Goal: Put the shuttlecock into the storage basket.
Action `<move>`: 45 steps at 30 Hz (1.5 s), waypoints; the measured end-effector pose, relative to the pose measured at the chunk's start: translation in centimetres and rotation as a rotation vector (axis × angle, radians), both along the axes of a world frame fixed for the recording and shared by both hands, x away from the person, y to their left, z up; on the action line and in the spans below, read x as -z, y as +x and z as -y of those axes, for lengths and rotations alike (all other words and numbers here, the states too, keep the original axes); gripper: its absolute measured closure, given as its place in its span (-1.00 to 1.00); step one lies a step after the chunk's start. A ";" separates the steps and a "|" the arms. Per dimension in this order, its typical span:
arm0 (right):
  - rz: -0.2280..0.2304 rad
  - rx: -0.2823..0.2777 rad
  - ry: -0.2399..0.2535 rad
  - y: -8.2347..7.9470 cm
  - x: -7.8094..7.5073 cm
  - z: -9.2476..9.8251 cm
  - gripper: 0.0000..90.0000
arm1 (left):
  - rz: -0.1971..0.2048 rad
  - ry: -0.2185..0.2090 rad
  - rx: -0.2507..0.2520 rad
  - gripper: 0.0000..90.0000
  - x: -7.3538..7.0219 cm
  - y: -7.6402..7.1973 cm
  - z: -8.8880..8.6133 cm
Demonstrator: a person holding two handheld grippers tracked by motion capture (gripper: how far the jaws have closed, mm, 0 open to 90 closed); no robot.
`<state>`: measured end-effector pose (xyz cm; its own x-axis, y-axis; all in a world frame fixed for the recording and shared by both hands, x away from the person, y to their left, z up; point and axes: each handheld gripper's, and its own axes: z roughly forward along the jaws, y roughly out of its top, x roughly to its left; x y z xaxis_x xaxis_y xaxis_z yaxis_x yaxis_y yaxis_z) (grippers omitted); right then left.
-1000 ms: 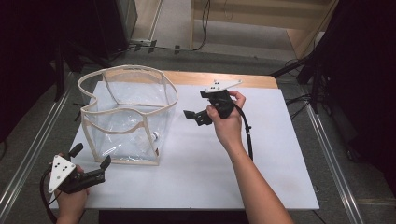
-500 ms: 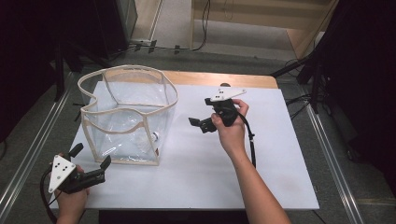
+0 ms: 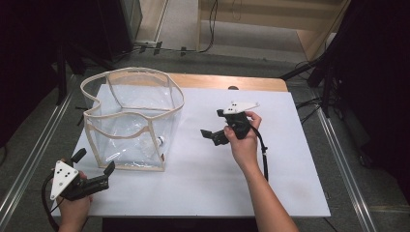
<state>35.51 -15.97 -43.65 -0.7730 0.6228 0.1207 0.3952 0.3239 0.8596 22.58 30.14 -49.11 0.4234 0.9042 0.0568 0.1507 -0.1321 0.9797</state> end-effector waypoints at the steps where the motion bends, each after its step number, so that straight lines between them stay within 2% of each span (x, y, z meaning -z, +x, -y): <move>1: 0.000 0.004 0.004 -0.2 0.2 0.3 -1.00 | 0.000 0.000 0.000 -0.99 0.0 0.0 0.0; 26: -0.011 0.075 0.005 -2.2 3.4 3.3 -1.00 | 0.003 0.000 0.001 -0.99 0.0 0.0 0.0; 45: -0.001 0.142 0.003 -4.2 4.3 6.1 -1.00 | 0.006 0.000 0.002 -0.99 0.0 -0.1 0.0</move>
<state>31.28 -22.08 -47.98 -0.6768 0.7256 0.1239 0.4381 0.2618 0.8600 22.50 30.14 -49.12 0.4249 0.9033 0.0592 0.1443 -0.1321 0.9807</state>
